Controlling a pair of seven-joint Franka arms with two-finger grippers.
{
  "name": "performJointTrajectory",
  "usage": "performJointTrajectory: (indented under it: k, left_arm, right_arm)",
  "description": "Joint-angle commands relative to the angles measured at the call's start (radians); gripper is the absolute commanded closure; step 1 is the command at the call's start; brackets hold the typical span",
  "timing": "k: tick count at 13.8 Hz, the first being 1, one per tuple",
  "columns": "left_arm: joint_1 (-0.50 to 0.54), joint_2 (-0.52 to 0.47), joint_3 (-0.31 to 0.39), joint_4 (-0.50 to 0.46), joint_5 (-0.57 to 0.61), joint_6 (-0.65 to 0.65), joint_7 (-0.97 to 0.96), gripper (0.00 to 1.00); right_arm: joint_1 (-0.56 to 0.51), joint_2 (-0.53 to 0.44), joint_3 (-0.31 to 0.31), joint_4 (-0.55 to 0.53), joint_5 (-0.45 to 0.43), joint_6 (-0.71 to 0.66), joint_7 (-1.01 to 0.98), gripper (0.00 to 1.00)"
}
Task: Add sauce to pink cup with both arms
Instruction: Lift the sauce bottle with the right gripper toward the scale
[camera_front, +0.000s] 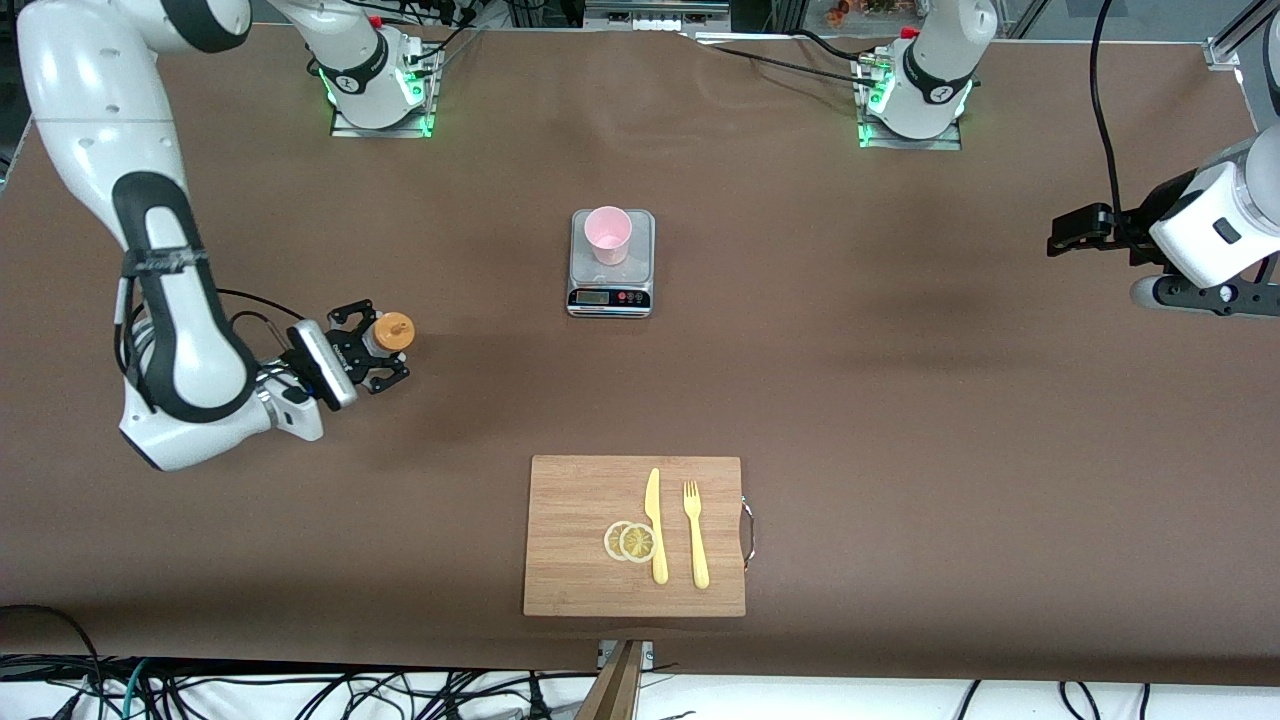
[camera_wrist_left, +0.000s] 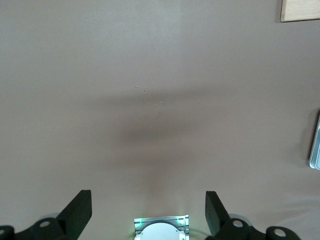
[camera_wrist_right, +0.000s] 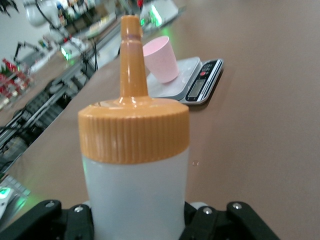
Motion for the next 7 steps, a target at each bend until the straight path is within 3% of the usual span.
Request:
performJointTrajectory:
  k: [1, 7]
  left_arm:
    - [0.009, 0.018, -0.006, 0.027, 0.017, -0.003, 0.024, 0.0]
    - [0.012, 0.018, -0.006, 0.027, 0.017, -0.003, 0.024, 0.0]
  right_arm:
    - [0.105, -0.072, -0.004, 0.005, -0.109, 0.0, 0.157, 1.0]
    - [0.378, -0.101, -0.007, 0.017, -0.399, 0.019, 0.492, 1.0]
